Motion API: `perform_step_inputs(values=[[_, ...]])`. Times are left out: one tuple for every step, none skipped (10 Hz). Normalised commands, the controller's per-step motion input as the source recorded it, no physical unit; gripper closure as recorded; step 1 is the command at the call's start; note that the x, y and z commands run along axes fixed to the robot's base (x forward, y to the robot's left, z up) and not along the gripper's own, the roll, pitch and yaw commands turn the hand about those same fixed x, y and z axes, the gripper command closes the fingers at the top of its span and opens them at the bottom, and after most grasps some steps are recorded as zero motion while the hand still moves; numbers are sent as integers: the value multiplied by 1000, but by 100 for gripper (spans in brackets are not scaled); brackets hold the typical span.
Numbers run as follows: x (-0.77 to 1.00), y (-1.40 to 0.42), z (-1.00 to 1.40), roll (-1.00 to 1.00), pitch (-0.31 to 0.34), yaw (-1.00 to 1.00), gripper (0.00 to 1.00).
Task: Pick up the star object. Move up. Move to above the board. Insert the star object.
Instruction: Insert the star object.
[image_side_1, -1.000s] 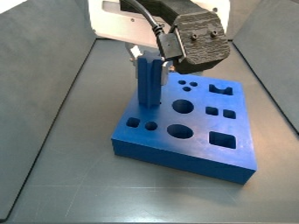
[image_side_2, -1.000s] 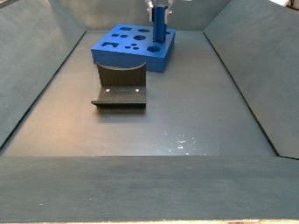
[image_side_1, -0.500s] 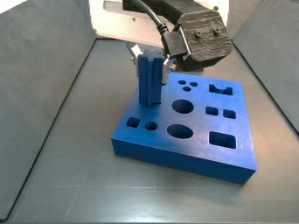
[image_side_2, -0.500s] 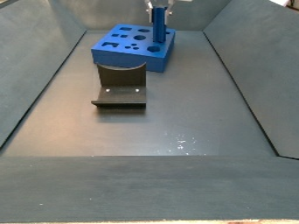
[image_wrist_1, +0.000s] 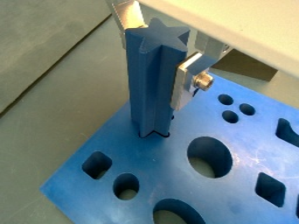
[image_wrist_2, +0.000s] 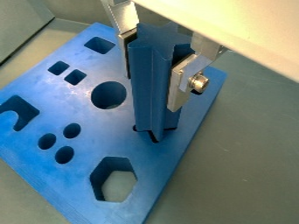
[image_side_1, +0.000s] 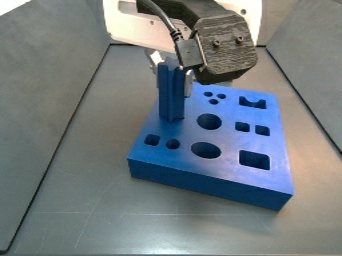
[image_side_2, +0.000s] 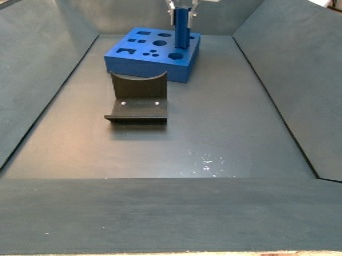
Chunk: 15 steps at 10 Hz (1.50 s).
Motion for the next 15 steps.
perform_step_inputs(values=[[-154, 0, -51, 0, -37, -40, 100], [0, -29, -26, 0, 0, 0, 100], [51, -186, -380, 29, -54, -126, 100], [83, -174, -397, 3, -26, -134, 100], [74, -71, -186, -60, 0, -106, 100], [109, 0, -97, -23, 11, -91, 100], [163, 0, -240, -211, 289, -360, 100], [111, 0, -74, -194, 249, -263, 100], [0, -3, -183, 69, 0, 0, 100], [-51, -31, -897, 226, -323, 0, 100], [0, -109, -911, 214, -331, 0, 100], [0, -146, -983, 171, -294, -40, 100], [0, -140, -1000, 126, -211, -60, 100], [0, -100, -1000, 49, -63, -66, 100], [0, -91, -1000, 34, -17, -69, 100]])
